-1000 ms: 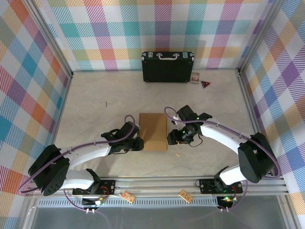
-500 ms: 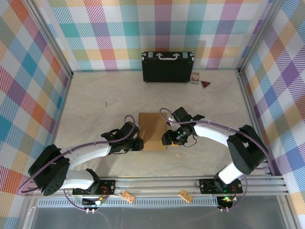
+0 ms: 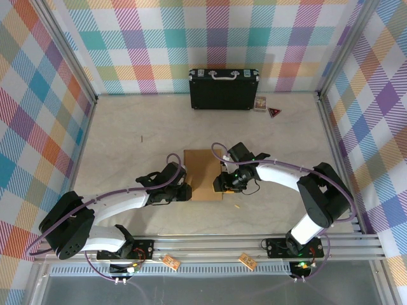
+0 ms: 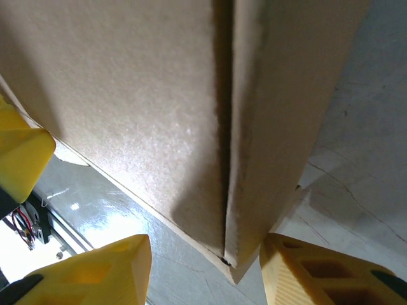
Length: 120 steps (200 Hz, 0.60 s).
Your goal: Fold the paper box
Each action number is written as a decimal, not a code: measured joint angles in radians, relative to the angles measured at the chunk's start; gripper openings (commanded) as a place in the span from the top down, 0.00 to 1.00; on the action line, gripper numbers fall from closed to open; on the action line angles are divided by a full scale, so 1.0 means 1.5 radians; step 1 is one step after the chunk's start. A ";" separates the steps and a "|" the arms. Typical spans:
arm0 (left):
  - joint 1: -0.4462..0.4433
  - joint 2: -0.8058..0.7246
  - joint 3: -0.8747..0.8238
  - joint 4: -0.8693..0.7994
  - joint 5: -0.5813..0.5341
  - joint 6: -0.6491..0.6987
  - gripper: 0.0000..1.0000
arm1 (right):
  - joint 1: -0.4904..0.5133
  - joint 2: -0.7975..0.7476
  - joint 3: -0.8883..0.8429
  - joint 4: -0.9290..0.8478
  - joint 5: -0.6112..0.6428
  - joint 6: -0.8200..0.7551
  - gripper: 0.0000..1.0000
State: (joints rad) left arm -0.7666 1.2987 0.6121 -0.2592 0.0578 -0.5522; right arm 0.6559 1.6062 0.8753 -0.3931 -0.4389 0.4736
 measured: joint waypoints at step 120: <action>0.000 0.000 0.001 -0.005 -0.008 0.000 0.73 | 0.000 0.006 0.016 -0.018 0.014 0.009 0.49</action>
State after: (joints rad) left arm -0.7662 1.2987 0.6140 -0.2661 0.0456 -0.5522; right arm 0.6556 1.6150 0.8997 -0.4194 -0.4171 0.4870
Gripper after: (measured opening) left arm 0.265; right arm 0.506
